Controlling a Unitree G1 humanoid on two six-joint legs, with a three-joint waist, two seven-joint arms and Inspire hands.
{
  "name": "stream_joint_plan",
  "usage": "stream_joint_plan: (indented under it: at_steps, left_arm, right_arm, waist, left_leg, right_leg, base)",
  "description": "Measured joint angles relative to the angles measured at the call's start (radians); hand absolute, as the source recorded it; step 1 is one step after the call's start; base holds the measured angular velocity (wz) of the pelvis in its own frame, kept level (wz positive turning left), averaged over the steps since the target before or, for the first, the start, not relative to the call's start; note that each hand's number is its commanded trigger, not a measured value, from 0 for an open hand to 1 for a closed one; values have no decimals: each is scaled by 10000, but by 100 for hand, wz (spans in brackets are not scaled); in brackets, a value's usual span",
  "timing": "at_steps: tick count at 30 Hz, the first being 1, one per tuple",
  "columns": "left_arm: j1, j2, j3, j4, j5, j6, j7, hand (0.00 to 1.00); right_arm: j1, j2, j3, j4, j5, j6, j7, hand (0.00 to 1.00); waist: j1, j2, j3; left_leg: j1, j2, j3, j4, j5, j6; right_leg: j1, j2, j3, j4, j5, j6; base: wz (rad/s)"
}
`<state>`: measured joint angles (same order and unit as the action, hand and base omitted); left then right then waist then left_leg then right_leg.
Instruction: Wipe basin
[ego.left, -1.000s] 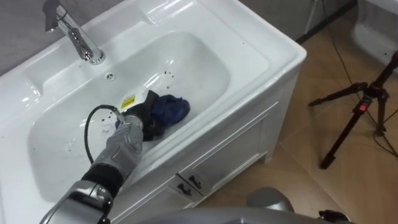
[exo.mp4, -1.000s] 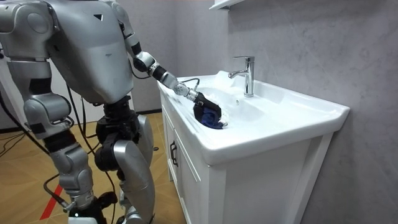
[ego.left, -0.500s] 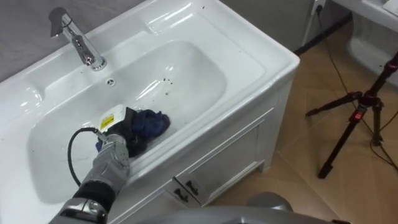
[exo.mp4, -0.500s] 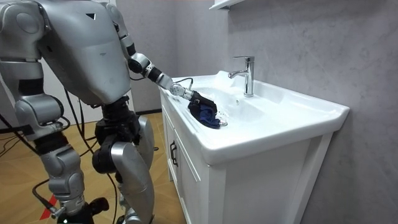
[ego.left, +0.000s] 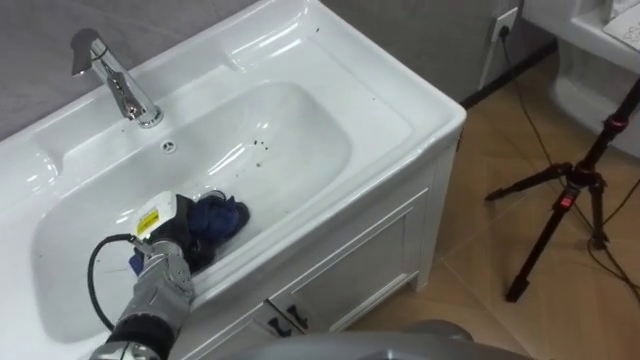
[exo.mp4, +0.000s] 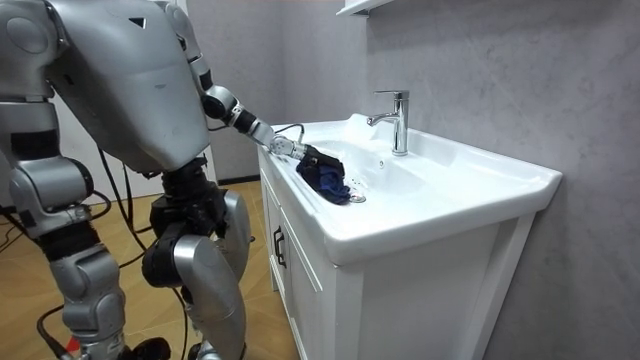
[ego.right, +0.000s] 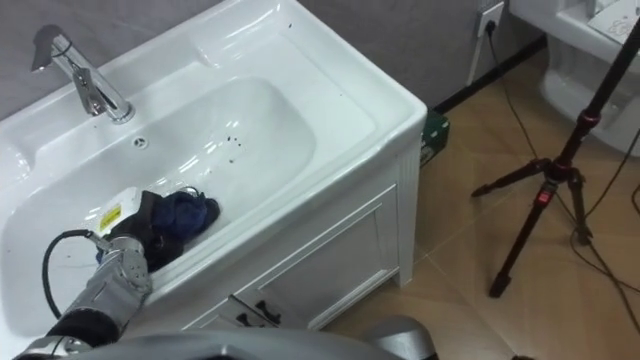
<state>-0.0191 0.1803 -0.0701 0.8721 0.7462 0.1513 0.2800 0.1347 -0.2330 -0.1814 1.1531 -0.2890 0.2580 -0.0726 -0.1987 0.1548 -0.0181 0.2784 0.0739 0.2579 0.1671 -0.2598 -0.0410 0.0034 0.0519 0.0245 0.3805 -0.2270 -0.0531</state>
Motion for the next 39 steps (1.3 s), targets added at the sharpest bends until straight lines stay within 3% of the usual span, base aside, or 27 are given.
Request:
stream_joint_plan:
  at_steps: [8, 15, 17, 18, 21, 23, 24, 26, 29, 33, 34, 35, 39]
  left_arm:
    - [189, 431, 226, 284, 38, 121, 316, 100]
    - [102, 397, 771, 25, -510, 203, 462, 100]
    - [-295, 410, 882, 161, -673, 169, 644, 100]
    - [-374, 410, 985, 225, -670, 135, 693, 100]
    - [-1186, 509, 1323, 884, -871, -13, 1135, 100]
    - [-2086, 841, 1364, 1520, -1058, -46, 1230, 100]
    - [-2341, 932, 1366, 1735, -1088, -47, 1235, 100]
    - [-3429, 1184, 1350, 2725, -1348, -59, 1354, 100]
    - [-4467, 1335, 1249, 3584, -1949, -58, 1705, 100]
    - [-5402, 1512, 978, 4274, -2547, -61, 2009, 100]
    - [-5615, 1550, 840, 4358, -2936, -54, 2161, 100]
    - [-5907, 1576, 756, 4471, -3289, -62, 2276, 100]
    - [-6505, 1565, 573, 4641, -4344, -265, 2626, 100]
  right_arm:
    - [61, 0, 99, 110, 759, -323, -247, 0]
    - [20, -42, 238, 215, 1379, -491, -192, 0]
    - [-17, -15, 507, 220, 1709, -656, -140, 0]
    - [-29, -6, 525, 233, 1722, -684, -117, 0]
    - [-183, 11, 694, 297, 2069, -720, -58, 0]
    - [-557, 19, 973, 549, 2237, -770, -45, 0]
    - [-626, 21, 1072, 558, 2349, -788, -51, 0]
    - [-1043, 10, 1460, 725, 2666, -860, -143, 0]
    - [-1632, 59, 1926, 1104, 2983, -1045, -290, 0]
    - [-2258, 224, 2414, 1498, 3755, -1192, -655, 0]
    - [-2547, 325, 2498, 1673, 4004, -1284, -795, 0]
    - [-2768, 413, 2594, 1724, 4189, -1396, -909, 0]
    - [-3132, 659, 3034, 1658, 4893, -1683, -1094, 0]
  waist:
    - [121, 47, 12]
    - [116, 0, 34]
    - [194, -133, 122]
    - [211, -158, 124]
    - [437, -374, 166]
    - [485, -535, 266]
    - [521, -569, 279]
    - [609, -606, 319]
    - [601, -690, 393]
    - [568, -783, 547]
    - [450, -887, 623]
    - [341, -822, 627]
    - [176, -979, 735]
  left_leg:
    - [1, -4, -183, 2, 32, -50]
    - [-347, -239, -218, 44, 32, -45]
    - [-671, -359, -207, 57, 67, 15]
    - [-774, -367, -208, 80, 65, 20]
    - [-1584, -380, -190, 556, 23, 87]
    - [-2250, -341, -186, 860, 13, 102]
    - [-2431, -325, -181, 951, 13, 103]
    - [-3137, -269, -171, 1281, 12, 105]
    - [-3985, -160, -153, 1777, 13, 106]
    - [-4557, -19, -152, 2210, 13, 104]
    - [-4870, 22, -197, 2444, 13, 104]
    - [-5167, 59, -264, 2622, 14, 106]
    - [-5845, 180, -260, 3084, 15, 114]
  right_leg:
    - [13, -107, -144, 49, -83, -18]
    - [-409, -422, -234, 390, -263, 149]
    - [-778, -495, -146, 574, -294, 236]
    - [-867, -500, -105, 576, -278, 256]
    - [-1503, -524, -104, 734, -170, 247]
    - [-2060, -505, -68, 796, -7, 209]
    - [-2210, -503, -58, 806, 40, 192]
    - [-2825, -481, -19, 826, 246, 150]
    - [-3424, -471, -34, 821, 487, 87]
    - [-3833, -404, -80, 869, 654, 34]
    - [-4018, -414, -151, 895, 683, 60]
    - [-4198, -440, -278, 904, 742, 61]
    - [-4666, -388, -325, 928, 914, -8]
  base:
    - [8]
    - [9]
    - [10]
    - [0]
    - [-3]
    - [0]
    - [-8]
    - [-6]
    - [-1]
    - [7]
    - [20]
    - [21]
    - [5]
